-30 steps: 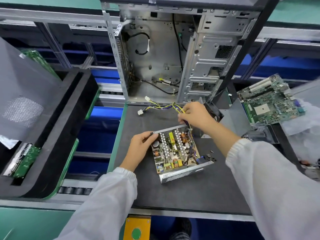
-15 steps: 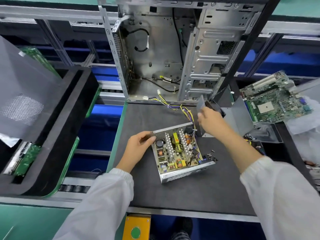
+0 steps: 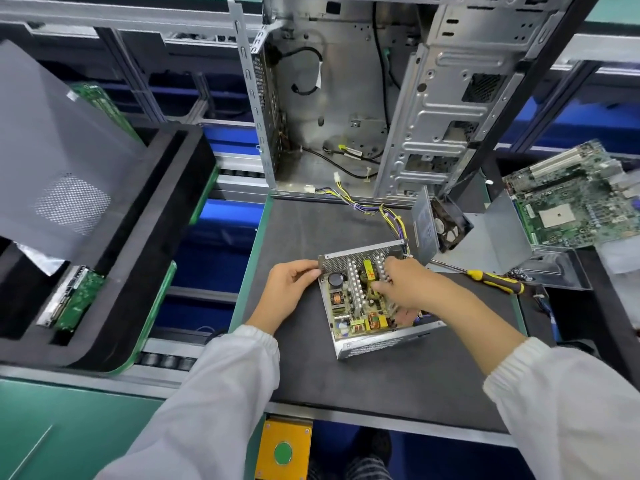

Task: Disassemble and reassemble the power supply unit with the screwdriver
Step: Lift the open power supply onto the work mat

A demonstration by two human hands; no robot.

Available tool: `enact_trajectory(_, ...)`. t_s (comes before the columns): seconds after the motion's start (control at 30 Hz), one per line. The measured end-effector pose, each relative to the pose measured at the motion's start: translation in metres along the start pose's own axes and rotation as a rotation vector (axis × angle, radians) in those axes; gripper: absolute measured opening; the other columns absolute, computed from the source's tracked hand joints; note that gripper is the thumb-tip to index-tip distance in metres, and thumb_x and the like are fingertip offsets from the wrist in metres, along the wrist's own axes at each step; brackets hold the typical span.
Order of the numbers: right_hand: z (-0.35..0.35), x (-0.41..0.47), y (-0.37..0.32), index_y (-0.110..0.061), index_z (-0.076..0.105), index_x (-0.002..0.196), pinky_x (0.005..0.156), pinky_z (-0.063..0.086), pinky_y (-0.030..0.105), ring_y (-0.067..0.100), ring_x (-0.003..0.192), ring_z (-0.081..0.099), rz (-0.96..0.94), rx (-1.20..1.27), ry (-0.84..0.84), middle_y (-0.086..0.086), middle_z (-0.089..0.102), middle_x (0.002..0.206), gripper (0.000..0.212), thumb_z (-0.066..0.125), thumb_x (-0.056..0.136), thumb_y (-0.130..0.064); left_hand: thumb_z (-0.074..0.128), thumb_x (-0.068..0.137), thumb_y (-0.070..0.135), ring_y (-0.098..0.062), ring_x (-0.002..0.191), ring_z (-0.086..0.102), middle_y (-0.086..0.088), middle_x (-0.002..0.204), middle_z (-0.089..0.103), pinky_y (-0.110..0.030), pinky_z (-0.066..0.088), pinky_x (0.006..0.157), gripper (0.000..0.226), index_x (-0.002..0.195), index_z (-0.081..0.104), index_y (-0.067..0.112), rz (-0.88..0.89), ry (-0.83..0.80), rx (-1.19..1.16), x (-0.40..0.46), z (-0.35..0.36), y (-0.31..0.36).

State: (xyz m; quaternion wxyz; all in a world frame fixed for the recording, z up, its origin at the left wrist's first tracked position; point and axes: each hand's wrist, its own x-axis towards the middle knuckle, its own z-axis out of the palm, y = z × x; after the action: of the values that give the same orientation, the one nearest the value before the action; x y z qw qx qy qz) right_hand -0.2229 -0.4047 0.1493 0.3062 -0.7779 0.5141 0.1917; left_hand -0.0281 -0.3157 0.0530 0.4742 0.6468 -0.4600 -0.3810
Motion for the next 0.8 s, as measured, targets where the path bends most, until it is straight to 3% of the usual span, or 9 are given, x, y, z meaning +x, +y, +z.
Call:
enact_trajectory(0.07,0.003,-0.001,0.001,-0.007,0.04,0.083,0.042,0.037,0.026,0.019,0.057,0.053,-0.052,-0.067,0.095,0.013,0.056,0.087,0.019,0.046,0.097,-0.019,0.061,0.093,0.0,-0.008,0.104,0.067,0.005,0.105,0.074,-0.027,0.049,0.097,0.026,0.108,0.072,0.017,0.0,-0.007,-0.03,0.0,0.001,0.002)
enact_trajectory(0.2,0.012,-0.004,0.004,-0.011,0.036,0.069,0.039,0.028,0.025,0.018,0.048,0.045,-0.102,-0.091,0.23,0.006,0.048,0.067,0.026,0.045,0.093,-0.01,0.061,0.093,0.0,-0.007,0.104,0.067,0.005,0.106,0.073,-0.027,0.049,0.098,0.026,0.111,0.072,0.013,0.017,-0.012,0.014,0.002,0.001,0.004)
enact_trajectory(0.33,0.012,-0.006,0.003,-0.009,0.037,0.071,0.035,0.028,0.023,0.028,0.058,0.064,-0.108,-0.062,0.233,0.009,0.05,0.068,0.024,0.044,0.094,-0.01,0.06,0.094,0.001,-0.008,0.106,0.066,0.002,0.108,0.073,-0.025,0.049,0.098,0.024,0.114,0.071,0.007,0.019,-0.018,0.053,0.004,-0.001,0.003)
enact_trajectory(0.47,0.014,-0.008,0.006,-0.01,0.036,0.071,0.033,0.029,0.022,0.024,0.053,0.063,-0.085,-0.055,0.198,0.009,0.051,0.07,0.026,0.043,0.096,-0.013,0.061,0.093,0.002,0.0,0.101,0.066,0.008,0.104,0.073,-0.02,0.048,0.095,0.024,0.112,0.073,0.009,0.027,0.008,0.078,0.003,0.001,0.003)
enact_trajectory(0.6,0.012,-0.01,0.011,-0.008,0.036,0.074,0.039,0.033,0.027,0.033,0.072,0.069,-0.093,-0.022,0.164,0.015,0.053,0.08,0.022,0.043,0.095,-0.013,0.06,0.094,0.002,-0.005,0.104,0.067,0.003,0.108,0.074,-0.023,0.049,0.096,0.023,0.112,0.073,0.008,0.037,0.039,0.058,0.001,0.005,0.001)
enact_trajectory(0.73,0.015,-0.011,0.01,-0.006,0.038,0.078,0.031,0.028,0.019,0.021,0.054,0.069,-0.096,0.043,0.137,0.015,0.05,0.079,0.022,0.041,0.097,-0.018,0.061,0.093,0.0,0.005,0.098,0.065,0.009,0.103,0.072,-0.015,0.047,0.091,0.024,0.112,0.072,0.006,0.028,0.045,0.027,0.001,0.007,0.001)
enact_trajectory(0.8,0.018,-0.01,0.008,-0.006,0.04,0.078,0.031,0.027,0.019,0.023,0.059,0.069,-0.092,0.038,0.159,0.013,0.049,0.076,0.022,0.041,0.098,-0.018,0.061,0.092,-0.001,0.01,0.093,0.064,0.011,0.1,0.071,-0.009,0.046,0.086,0.023,0.112,0.072,0.004,0.022,0.038,0.022,0.001,0.007,0.001)
